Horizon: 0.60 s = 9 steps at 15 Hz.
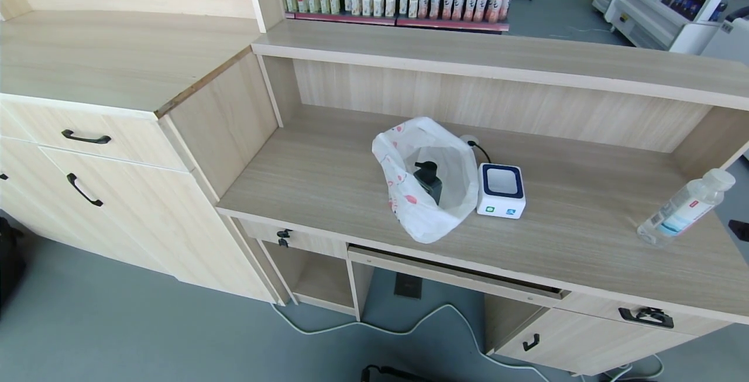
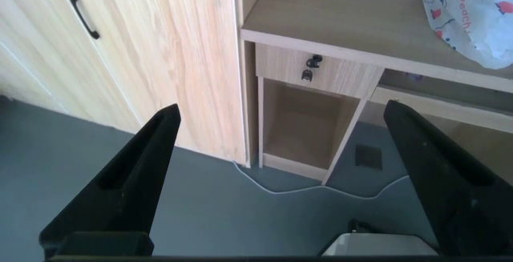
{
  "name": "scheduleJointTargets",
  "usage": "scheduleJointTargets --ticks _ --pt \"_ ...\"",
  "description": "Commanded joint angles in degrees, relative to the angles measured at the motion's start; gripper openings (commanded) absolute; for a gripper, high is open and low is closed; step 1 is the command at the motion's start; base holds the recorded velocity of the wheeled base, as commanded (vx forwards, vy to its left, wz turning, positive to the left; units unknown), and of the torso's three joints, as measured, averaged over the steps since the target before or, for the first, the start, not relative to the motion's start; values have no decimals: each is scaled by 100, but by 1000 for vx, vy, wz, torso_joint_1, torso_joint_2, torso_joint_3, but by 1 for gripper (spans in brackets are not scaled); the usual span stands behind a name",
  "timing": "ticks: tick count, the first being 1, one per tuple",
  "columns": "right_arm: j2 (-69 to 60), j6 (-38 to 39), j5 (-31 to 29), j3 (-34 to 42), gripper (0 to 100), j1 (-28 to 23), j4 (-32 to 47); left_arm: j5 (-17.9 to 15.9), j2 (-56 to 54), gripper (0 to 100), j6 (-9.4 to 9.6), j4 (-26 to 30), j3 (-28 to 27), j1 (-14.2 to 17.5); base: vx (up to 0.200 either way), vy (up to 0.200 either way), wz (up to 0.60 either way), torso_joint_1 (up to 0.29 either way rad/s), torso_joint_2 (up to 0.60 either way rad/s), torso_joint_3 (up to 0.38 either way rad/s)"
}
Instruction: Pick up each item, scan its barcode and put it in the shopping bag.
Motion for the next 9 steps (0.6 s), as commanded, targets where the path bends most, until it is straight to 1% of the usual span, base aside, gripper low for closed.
scheduleJointTargets --ticks 1,4,9 --pt "121 -4 2 6 100 68 -12 4 -2 100 0 -4 1 1 0 0 0 0 0 0" --pt "209 -12 2 -38 100 147 -20 4 -2 100 0 -4 1 1 0 0 0 0 0 0" --pt "472 -39 -7 -372 100 217 -108 4 -2 100 0 -4 1 1 0 0 0 0 0 0"
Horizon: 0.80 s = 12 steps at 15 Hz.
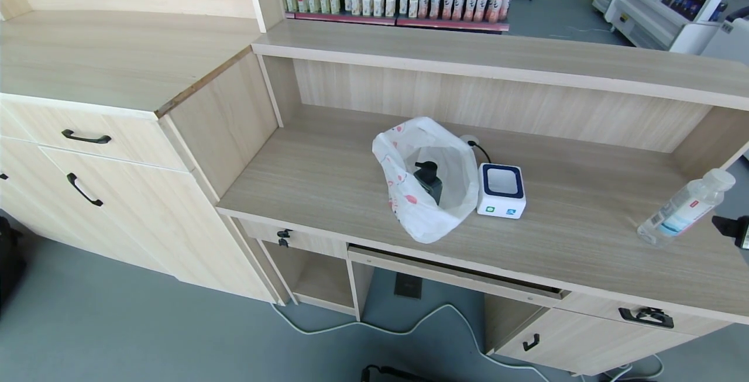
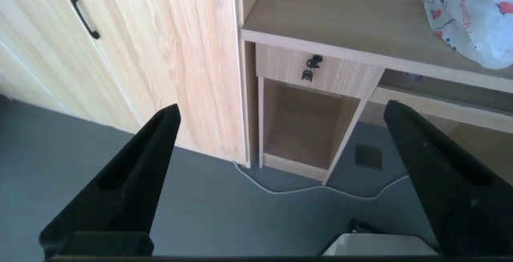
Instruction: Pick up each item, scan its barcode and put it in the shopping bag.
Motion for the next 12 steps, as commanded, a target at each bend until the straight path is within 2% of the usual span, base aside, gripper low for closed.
scheduleJointTargets --ticks 1,12 --pt "136 -3 -2 -132 100 63 -6 4 -2 100 0 -4 1 1 0 0 0 0 0 0" --pt "637 -144 -81 -124 100 379 -789 4 -2 100 0 -4 1 1 0 0 0 0 0 0"
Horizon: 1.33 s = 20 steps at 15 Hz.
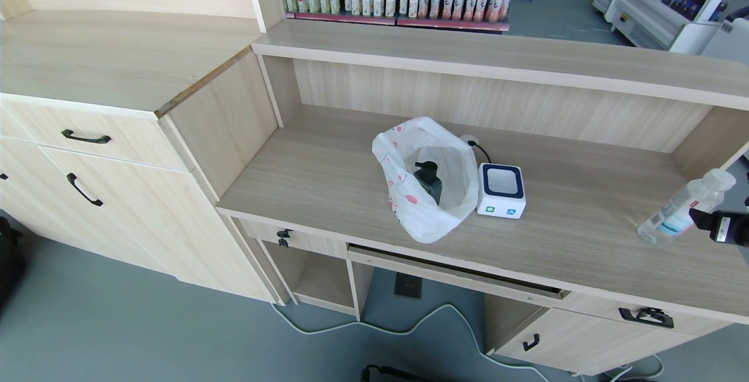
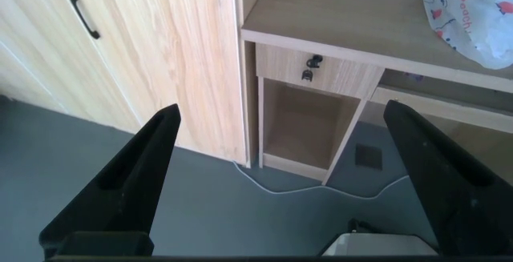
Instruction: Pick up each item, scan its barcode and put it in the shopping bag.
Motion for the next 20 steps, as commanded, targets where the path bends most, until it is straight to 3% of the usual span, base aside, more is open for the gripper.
scheduleJointTargets --ticks 1,20 --pt "126 -37 -2 6 100 31 -44 1 -2 100 0 -4 1 1 0 0 0 0 0 0" --pt "574 -63 7 -302 100 329 -404 1 -2 100 0 -4 1 1 0 0 0 0 0 0"
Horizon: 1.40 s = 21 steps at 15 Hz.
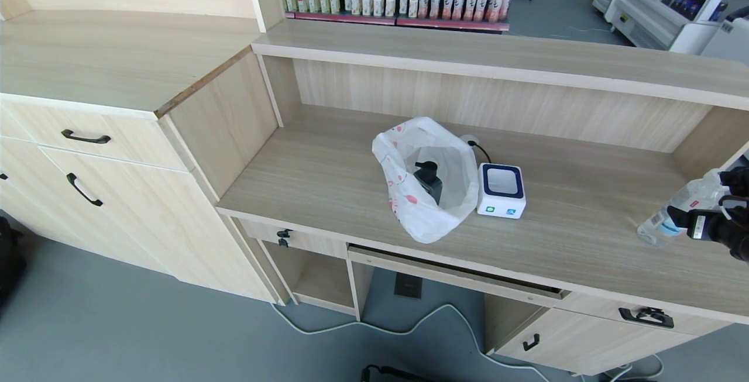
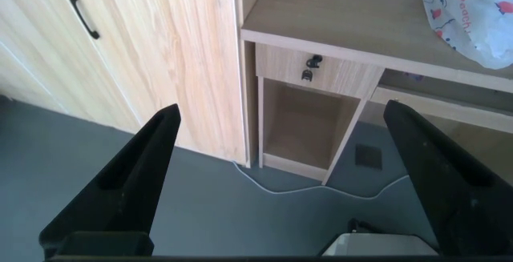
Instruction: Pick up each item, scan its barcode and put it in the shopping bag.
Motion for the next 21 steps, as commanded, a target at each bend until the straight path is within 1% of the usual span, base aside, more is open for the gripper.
scheduleJointTargets --ticks 1,5,9,12,14,21 --pt "95 -6 -5 -50 100 44 -4 4 -2 100 0 5 1 1 0 0 0 0 0 0" --pt "271 -6 -31 -138 100 79 -4 4 -2 100 0 -4 1 1 0 0 0 0 0 0" --pt "473 -6 -31 -490 100 140 -4 4 -2 100 0 5 1 1 0 0 0 0 0 0" --pt "587 -14 -31 -516 100 158 -22 4 -2 100 0 -4 1 1 0 0 0 0 0 0" --pt "658 -6 -31 -507 100 211 -224 4 -2 100 0 -4 1 1 0 0 0 0 0 0" --pt "833 -32 -31 -534 100 263 -444 4 -2 100 0 5 1 1 0 0 0 0 0 0"
